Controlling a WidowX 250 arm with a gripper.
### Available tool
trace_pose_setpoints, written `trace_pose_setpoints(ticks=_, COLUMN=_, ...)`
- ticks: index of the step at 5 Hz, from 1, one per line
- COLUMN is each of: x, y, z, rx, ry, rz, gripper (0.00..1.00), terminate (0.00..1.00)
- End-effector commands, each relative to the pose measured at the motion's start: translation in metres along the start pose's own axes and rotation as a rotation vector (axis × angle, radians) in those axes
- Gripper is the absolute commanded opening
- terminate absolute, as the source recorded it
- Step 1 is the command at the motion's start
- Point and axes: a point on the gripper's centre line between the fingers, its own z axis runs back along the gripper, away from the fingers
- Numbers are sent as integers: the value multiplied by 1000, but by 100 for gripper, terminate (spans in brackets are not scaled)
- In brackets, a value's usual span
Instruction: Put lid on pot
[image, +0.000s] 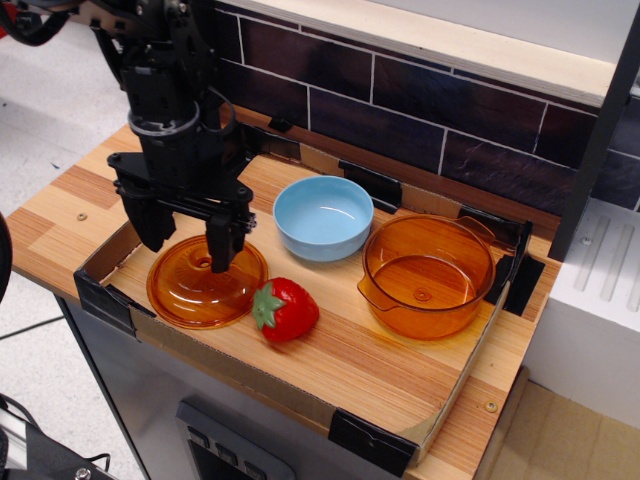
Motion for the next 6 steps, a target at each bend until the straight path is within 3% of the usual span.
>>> trace_pose_setpoints(ticks=1, x=8, y=-1, z=-1, rx=31, ry=-19, rz=-11, gripper=100, terminate=0)
trace_pose_setpoints(ticks=2, x=8, y=-1, z=-5, rx=39, ry=-27, rz=-8, gripper=100, terminate=0)
trace_pose_setpoints(ticks=3, x=10, y=-1, z=-5, rx=39, ry=-34, rz=-4, gripper=0, terminate=0)
trace_pose_setpoints(ticks=5, x=9, y=5, z=-3, rx=47, ry=-51, rz=-2, gripper=0, terminate=0)
trace_pose_setpoints(ticks=6, x=12, y=12, z=24, rx=34, ry=-63, rz=31, gripper=0, terminate=0)
